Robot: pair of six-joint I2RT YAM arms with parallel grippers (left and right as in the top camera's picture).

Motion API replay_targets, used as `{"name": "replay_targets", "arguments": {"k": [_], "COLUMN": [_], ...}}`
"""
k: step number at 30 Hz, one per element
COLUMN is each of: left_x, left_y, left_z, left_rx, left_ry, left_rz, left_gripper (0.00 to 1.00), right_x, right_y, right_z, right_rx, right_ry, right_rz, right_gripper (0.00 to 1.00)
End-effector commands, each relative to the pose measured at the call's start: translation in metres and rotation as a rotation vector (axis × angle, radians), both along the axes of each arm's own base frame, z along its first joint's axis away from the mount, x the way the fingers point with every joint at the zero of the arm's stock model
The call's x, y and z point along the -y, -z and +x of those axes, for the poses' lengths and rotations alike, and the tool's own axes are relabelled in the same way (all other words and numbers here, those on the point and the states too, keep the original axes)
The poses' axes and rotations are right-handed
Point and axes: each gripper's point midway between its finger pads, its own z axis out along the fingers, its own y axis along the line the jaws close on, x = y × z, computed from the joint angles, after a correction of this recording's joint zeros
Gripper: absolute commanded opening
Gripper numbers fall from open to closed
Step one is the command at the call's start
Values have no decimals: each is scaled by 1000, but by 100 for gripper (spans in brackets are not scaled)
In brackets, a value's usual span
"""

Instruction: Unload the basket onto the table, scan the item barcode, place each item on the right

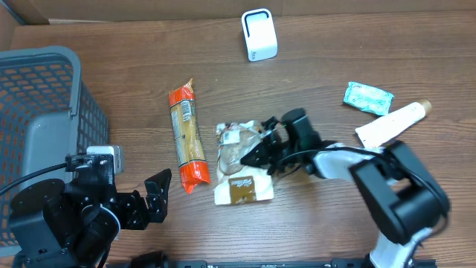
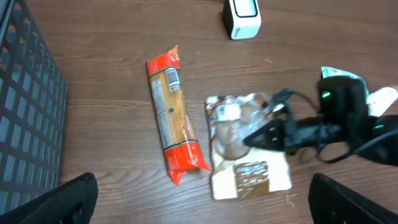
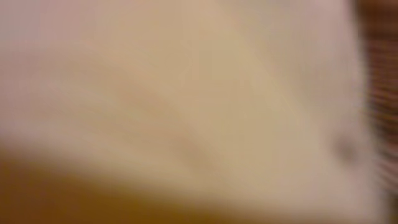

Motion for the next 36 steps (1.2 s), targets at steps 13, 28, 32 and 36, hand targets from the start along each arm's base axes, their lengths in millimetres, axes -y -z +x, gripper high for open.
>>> {"name": "replay_targets", "arguments": {"k": [13,28,32,36], "left_x": [-1,-1,-1,-1], "left_y": [-4,-4,-4,-4], "left_z": [0,0,0,0], "left_rx": [17,17,17,17], "left_ry": [3,3,3,3], "left_rz": [17,17,17,17], "left_gripper": [100,100,100,99], "right_x": [39,39,54,72], "right_y": [-134,-288,-308,-314], "right_z": [4,-13,-10,1], "right_rx": [433,792,790,788], "right_ry": [-183,-403,-371,-316], "right_rz": [-152,138,258,278], "right_gripper": [4,4,4,4]}}
